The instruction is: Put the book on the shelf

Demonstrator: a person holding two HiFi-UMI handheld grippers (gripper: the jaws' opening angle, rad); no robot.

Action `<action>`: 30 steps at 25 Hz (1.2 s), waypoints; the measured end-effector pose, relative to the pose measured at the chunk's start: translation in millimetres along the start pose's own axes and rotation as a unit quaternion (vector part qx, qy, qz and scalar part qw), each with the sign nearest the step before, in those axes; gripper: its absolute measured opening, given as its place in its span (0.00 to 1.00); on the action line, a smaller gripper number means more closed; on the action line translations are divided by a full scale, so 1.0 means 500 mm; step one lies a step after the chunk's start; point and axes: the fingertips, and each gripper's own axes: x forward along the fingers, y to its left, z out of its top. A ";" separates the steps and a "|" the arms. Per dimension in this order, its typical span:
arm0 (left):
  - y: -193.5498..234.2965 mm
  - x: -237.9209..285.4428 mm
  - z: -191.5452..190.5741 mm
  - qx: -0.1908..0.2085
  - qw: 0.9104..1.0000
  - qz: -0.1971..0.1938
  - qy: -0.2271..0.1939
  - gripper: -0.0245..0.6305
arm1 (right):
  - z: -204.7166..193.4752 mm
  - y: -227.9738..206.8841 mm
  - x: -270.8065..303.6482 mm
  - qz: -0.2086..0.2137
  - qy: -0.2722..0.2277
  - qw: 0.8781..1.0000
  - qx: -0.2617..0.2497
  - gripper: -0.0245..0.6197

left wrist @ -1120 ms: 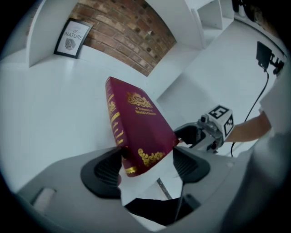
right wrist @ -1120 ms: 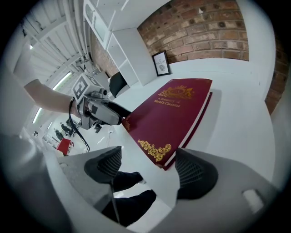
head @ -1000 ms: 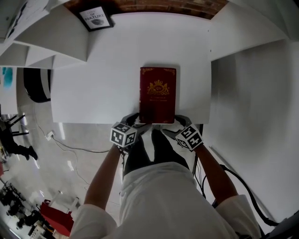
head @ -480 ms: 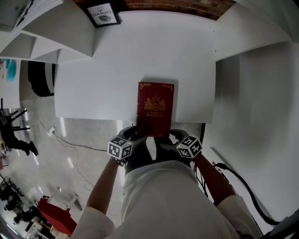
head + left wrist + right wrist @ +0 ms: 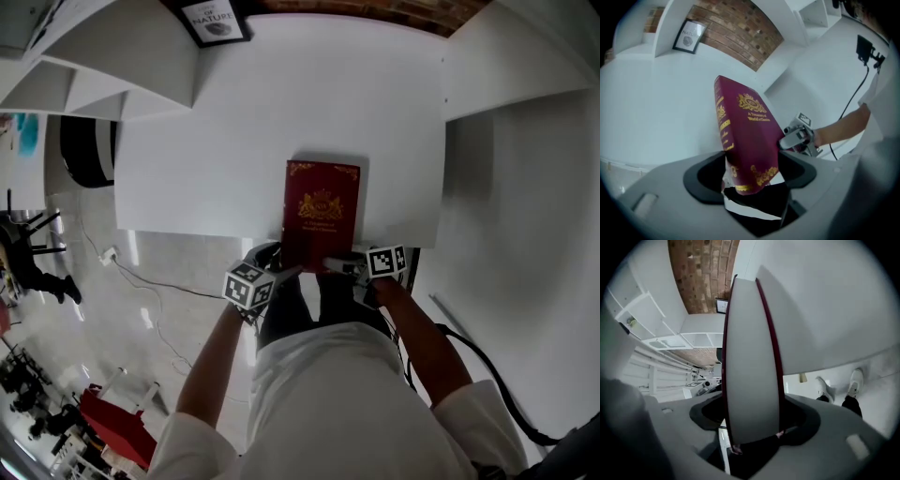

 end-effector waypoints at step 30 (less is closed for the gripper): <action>-0.344 -0.541 0.419 0.111 0.982 -0.021 -0.154 0.61 | 0.104 0.787 -0.188 0.095 -0.069 0.984 -0.135 0.42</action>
